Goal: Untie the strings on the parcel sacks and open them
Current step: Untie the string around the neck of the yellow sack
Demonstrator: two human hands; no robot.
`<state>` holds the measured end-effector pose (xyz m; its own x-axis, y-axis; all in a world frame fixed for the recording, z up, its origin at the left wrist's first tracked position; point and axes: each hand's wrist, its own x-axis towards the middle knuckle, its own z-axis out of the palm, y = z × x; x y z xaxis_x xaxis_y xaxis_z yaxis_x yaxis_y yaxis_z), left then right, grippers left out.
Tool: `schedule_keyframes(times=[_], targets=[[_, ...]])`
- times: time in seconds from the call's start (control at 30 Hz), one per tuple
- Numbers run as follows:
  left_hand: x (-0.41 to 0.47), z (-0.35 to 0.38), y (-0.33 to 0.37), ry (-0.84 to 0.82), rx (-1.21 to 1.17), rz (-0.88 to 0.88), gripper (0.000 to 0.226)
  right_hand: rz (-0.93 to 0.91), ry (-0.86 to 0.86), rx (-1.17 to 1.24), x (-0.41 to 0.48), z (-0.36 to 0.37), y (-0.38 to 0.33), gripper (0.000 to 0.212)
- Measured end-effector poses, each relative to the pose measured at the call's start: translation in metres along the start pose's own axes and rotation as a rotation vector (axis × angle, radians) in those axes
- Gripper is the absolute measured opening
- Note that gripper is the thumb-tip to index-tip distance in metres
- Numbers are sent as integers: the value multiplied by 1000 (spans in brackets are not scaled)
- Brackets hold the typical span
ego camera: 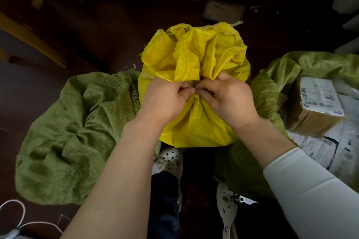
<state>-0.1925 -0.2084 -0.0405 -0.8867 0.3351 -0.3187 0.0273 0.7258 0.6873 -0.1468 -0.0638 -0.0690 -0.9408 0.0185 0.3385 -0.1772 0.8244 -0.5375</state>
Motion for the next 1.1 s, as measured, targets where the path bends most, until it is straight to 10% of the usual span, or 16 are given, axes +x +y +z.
schedule_keyframes(times=[0.3,0.5,0.8,1.1], targets=[[-7,-13,4,-224,-480,-100,10,315,-433,644,10,-20,13,14],[0,0,12,108,-105,7,9,243,-288,286,6,-8,6,6],[-3,1,20,70,85,-4,11,145,-355,89,8,-13,-5,19],[-3,-3,8,-100,-623,-223,11,558,-387,788,7,-13,3,20]])
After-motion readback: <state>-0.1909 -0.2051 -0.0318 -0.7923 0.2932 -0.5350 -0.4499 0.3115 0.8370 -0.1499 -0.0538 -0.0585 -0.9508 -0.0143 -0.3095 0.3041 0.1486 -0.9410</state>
